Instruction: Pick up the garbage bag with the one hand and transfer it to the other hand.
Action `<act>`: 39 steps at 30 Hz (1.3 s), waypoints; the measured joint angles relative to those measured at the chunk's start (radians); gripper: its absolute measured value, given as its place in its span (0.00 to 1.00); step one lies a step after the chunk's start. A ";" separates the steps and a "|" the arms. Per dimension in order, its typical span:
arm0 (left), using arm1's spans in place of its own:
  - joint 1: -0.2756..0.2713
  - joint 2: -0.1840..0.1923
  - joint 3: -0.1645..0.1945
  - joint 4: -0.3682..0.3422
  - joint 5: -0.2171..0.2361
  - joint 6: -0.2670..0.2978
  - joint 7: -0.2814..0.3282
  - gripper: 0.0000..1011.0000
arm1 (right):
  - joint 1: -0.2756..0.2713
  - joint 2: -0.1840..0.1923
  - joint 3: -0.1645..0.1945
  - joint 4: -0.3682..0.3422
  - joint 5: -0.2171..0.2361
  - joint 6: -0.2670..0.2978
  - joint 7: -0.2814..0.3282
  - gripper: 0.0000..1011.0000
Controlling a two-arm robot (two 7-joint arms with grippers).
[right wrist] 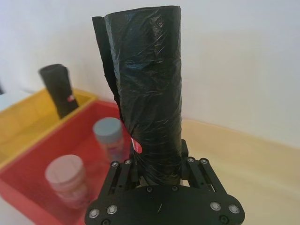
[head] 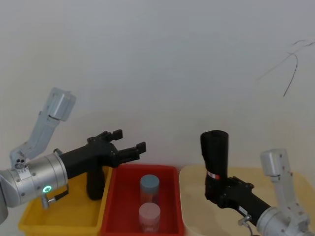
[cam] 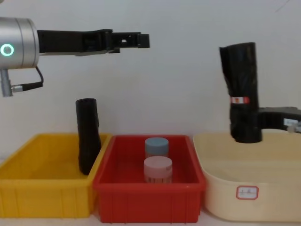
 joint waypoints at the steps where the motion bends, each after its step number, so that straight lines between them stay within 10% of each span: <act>1: 0.001 0.001 -0.001 0.001 0.000 -0.001 0.003 0.99 | -0.002 0.001 0.004 -0.001 0.000 0.001 -0.002 0.45; 25: 0.030 -0.033 -0.013 0.051 0.126 -0.044 0.276 0.99 | -0.034 0.026 0.063 0.021 -0.022 0.050 -0.055 0.46; 39: 0.030 -0.058 -0.010 0.086 0.180 -0.046 0.370 0.99 | -0.035 0.029 0.069 0.033 -0.029 0.058 -0.056 0.86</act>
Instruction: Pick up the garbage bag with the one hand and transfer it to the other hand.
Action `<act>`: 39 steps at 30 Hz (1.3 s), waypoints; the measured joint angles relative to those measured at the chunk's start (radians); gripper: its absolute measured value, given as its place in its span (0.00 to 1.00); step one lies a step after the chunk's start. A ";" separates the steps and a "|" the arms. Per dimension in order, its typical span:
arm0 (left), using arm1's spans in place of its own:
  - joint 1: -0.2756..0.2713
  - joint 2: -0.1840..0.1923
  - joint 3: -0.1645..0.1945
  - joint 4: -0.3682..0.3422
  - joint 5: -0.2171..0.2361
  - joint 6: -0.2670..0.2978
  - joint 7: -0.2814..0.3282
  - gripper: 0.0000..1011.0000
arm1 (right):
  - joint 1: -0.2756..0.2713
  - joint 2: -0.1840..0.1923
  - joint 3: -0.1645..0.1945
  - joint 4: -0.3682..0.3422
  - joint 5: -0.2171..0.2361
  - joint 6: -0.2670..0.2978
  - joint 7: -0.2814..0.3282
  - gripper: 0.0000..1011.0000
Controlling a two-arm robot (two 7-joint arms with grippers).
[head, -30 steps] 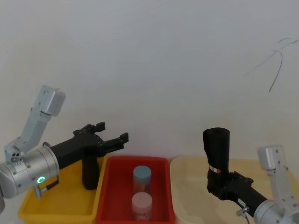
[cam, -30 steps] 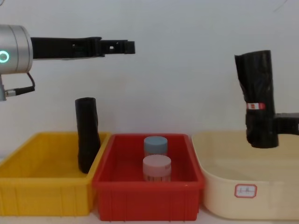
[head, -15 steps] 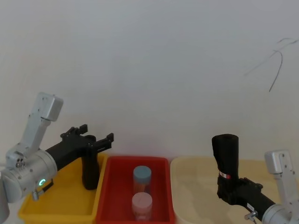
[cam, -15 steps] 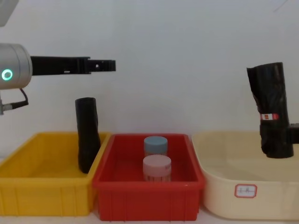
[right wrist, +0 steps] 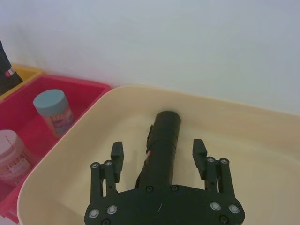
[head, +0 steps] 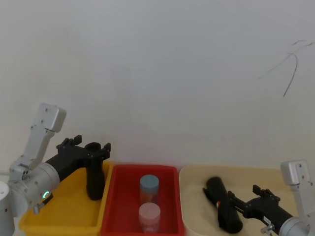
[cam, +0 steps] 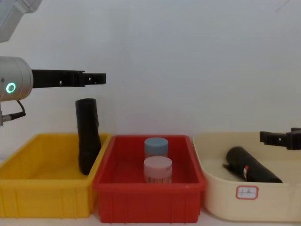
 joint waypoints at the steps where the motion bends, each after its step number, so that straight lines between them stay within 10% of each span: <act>1: 0.000 -0.001 0.000 0.001 0.002 0.000 0.002 0.99 | 0.000 0.000 0.000 0.000 0.000 0.000 0.000 0.89; 16: 0.000 -0.009 0.001 0.012 0.019 0.000 0.034 0.99 | 0.008 0.001 -0.009 0.005 -0.007 0.009 0.018 0.99; 39: 0.000 -0.012 0.001 0.016 0.025 0.000 0.043 0.99 | 0.175 -0.021 -0.159 0.050 -0.102 0.130 0.147 0.99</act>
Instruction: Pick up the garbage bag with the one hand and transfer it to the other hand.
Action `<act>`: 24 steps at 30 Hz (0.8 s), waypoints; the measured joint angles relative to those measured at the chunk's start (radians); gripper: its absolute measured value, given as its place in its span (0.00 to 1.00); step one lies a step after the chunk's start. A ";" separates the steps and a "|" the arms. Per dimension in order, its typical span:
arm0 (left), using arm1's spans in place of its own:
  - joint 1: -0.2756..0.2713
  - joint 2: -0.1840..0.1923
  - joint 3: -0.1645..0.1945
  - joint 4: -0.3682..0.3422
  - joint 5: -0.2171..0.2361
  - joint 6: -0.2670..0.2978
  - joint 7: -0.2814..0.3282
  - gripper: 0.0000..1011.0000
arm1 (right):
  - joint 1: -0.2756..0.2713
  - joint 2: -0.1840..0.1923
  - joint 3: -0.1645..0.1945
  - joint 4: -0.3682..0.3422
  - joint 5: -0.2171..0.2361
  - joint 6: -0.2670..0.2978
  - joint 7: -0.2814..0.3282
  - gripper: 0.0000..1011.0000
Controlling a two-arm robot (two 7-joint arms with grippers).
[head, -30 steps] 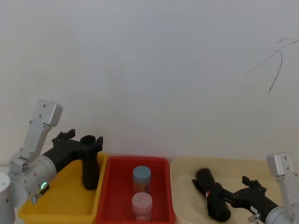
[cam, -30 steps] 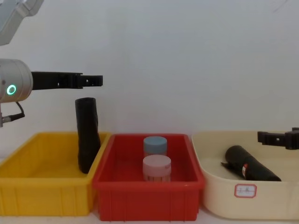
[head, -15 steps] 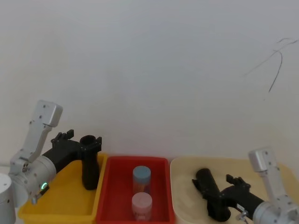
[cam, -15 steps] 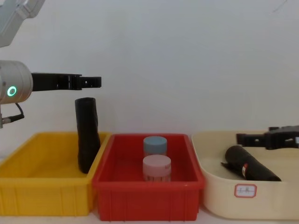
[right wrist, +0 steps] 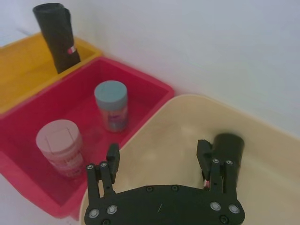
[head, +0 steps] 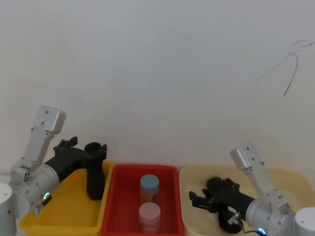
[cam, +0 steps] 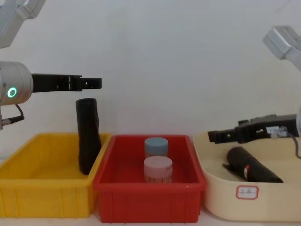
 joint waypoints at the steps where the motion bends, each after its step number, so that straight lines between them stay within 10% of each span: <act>1: 0.000 0.000 0.000 0.000 0.000 0.000 0.000 0.99 | 0.004 0.000 -0.004 -0.003 -0.003 0.005 0.002 0.99; 24: 0.000 0.000 0.000 0.000 0.001 0.000 0.002 0.99 | 0.046 0.010 -0.068 -0.090 -0.031 0.109 0.083 0.99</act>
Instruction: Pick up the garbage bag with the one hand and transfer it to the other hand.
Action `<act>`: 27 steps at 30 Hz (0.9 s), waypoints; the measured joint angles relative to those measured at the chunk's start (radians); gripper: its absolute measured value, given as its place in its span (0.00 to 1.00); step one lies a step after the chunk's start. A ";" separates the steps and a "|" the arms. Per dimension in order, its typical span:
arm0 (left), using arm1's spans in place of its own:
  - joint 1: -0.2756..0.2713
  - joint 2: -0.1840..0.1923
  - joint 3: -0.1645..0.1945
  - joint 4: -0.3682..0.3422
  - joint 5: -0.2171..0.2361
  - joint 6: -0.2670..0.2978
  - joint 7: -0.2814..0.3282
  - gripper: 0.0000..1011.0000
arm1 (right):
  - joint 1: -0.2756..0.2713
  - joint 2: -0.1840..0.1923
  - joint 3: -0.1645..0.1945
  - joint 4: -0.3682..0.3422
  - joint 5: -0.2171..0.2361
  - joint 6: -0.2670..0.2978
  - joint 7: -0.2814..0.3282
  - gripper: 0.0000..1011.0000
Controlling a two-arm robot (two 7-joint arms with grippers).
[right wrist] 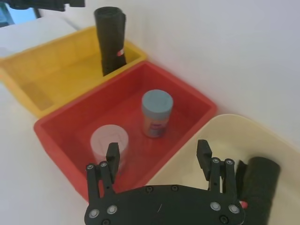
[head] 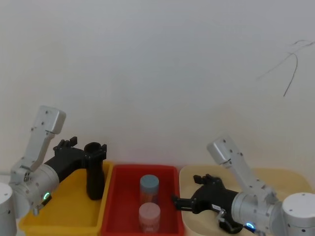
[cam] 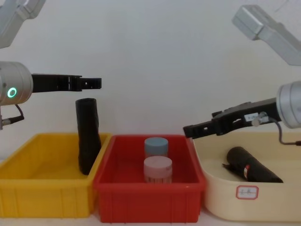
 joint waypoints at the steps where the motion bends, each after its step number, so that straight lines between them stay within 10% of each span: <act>1: 0.000 0.000 0.000 0.000 0.000 0.000 0.000 0.99 | 0.002 -0.002 -0.002 0.001 0.000 0.001 0.002 0.99; 27: 0.000 0.000 0.000 0.000 0.000 0.000 0.000 0.99 | 0.066 -0.067 -0.086 0.098 -0.047 0.024 0.037 0.99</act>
